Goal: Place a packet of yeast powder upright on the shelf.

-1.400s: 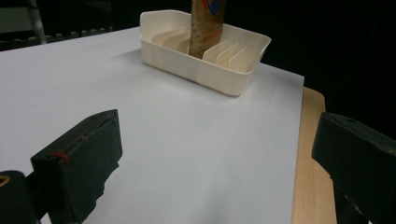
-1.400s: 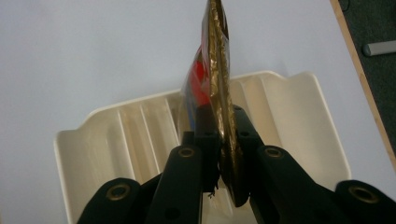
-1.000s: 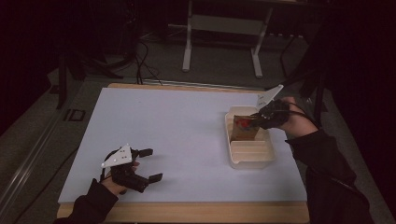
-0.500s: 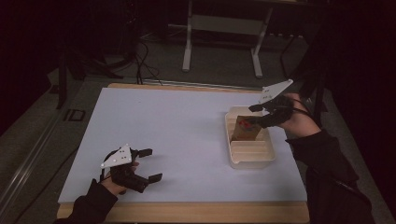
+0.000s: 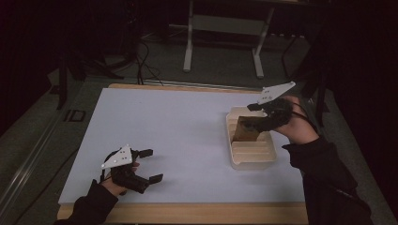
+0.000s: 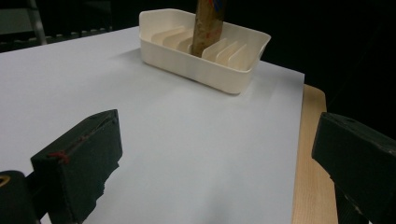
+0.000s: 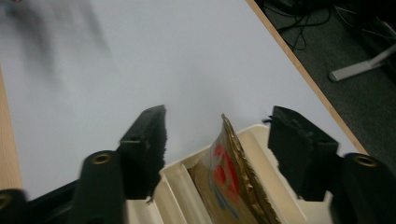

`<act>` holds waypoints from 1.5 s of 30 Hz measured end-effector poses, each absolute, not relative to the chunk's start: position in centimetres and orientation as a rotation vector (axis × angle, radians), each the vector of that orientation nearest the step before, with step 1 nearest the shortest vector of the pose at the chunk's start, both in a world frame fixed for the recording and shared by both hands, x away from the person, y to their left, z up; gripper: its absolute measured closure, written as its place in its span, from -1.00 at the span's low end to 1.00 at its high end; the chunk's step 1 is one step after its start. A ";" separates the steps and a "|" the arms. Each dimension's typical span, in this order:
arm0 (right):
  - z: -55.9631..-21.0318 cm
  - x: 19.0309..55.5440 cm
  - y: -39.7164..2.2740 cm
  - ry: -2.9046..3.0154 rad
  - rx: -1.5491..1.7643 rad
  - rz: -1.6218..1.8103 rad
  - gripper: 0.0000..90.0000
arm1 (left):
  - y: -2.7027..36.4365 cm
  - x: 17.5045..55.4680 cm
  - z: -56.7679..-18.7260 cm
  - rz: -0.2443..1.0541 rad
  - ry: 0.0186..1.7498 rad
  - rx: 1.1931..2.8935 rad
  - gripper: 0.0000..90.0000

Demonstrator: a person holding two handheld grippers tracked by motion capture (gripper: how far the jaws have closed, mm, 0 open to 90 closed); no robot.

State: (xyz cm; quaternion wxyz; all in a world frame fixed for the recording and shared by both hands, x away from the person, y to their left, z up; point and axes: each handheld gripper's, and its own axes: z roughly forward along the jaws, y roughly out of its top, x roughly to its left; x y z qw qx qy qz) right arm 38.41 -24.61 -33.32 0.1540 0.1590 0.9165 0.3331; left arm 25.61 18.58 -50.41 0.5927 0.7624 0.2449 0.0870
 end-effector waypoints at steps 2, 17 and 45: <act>-33.4 38.2 -24.4 2.611 0.486 0.966 -0.36 | 18.6 25.6 -50.4 0.204 0.569 1.774 -0.95; -35.0 36.3 -23.4 2.569 0.533 1.090 -0.76 | 18.5 25.5 -50.5 0.202 0.564 1.777 -0.94; -40.2 30.6 -22.4 2.478 0.589 1.274 -0.70 | 18.6 25.2 -50.2 0.215 0.559 1.769 -0.95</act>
